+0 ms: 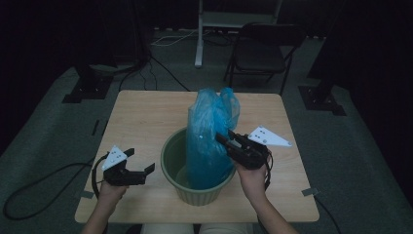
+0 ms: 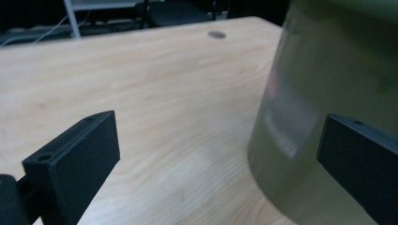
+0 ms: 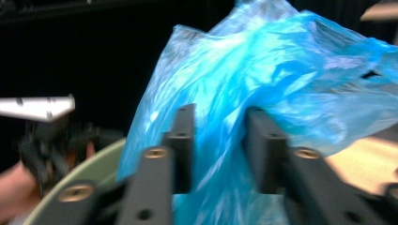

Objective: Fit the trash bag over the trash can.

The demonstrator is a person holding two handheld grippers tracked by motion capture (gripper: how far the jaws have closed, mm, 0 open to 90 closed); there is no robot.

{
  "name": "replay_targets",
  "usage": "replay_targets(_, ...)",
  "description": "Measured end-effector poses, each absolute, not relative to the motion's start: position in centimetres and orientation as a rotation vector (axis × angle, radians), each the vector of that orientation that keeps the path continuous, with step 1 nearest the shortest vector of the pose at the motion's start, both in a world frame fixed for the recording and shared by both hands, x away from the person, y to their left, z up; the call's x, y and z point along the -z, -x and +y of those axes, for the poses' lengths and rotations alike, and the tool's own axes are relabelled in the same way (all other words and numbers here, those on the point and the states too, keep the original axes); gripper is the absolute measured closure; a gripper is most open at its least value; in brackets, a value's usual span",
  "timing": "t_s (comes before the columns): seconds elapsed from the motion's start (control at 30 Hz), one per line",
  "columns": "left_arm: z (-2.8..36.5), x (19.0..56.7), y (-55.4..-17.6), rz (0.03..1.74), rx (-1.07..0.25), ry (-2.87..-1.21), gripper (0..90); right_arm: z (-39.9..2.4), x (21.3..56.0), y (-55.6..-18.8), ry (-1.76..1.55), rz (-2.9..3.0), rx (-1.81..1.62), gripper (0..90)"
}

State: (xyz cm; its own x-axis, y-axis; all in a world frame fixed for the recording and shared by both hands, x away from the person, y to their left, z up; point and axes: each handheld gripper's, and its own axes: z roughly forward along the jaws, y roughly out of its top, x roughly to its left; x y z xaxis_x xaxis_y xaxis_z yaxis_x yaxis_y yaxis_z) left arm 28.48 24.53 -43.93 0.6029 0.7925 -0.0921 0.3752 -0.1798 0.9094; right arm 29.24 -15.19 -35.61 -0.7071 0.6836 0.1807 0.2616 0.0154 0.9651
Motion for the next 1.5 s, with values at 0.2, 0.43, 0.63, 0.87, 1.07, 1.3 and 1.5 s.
replay_targets(0.2, 23.6, 39.4, -29.6, 0.935, -0.439, -1.819, 0.2, -16.5, 35.7, -29.7, -1.035, 2.005, -1.705, 53.7)
replay_targets(0.43, 20.5, 36.6, -31.9, 0.929, -0.369, -1.893, 0.2, -16.5, 34.9, -30.1, -1.010, 2.053, -1.704, 89.2)
replay_targets(0.63, 18.9, 35.9, -32.2, 0.901, -0.355, -1.927, 0.2, -15.1, 35.8, -29.4, -0.936, 2.171, -1.682, 90.0)
replay_targets(0.87, 18.2, 35.7, -32.3, 0.892, -0.241, -1.924, 0.2, -13.5, 36.8, -26.7, -0.816, 2.279, -1.699, 89.9)
replay_targets(1.07, 16.9, 35.2, -32.4, 0.843, -0.157, -1.944, 0.2, -12.7, 36.3, -25.3, -0.740, 2.275, -1.706, 89.9)
replay_targets(1.3, 16.0, 35.1, -32.3, 0.810, -0.100, -1.951, 15.4, -12.1, 36.2, -25.3, -0.711, 2.276, -1.696, 89.8)
replay_targets(1.5, 15.5, 35.4, -32.0, 0.698, -0.044, -1.946, 67.9, -12.4, 36.4, -25.5, -0.732, 2.271, -1.699, 89.8)
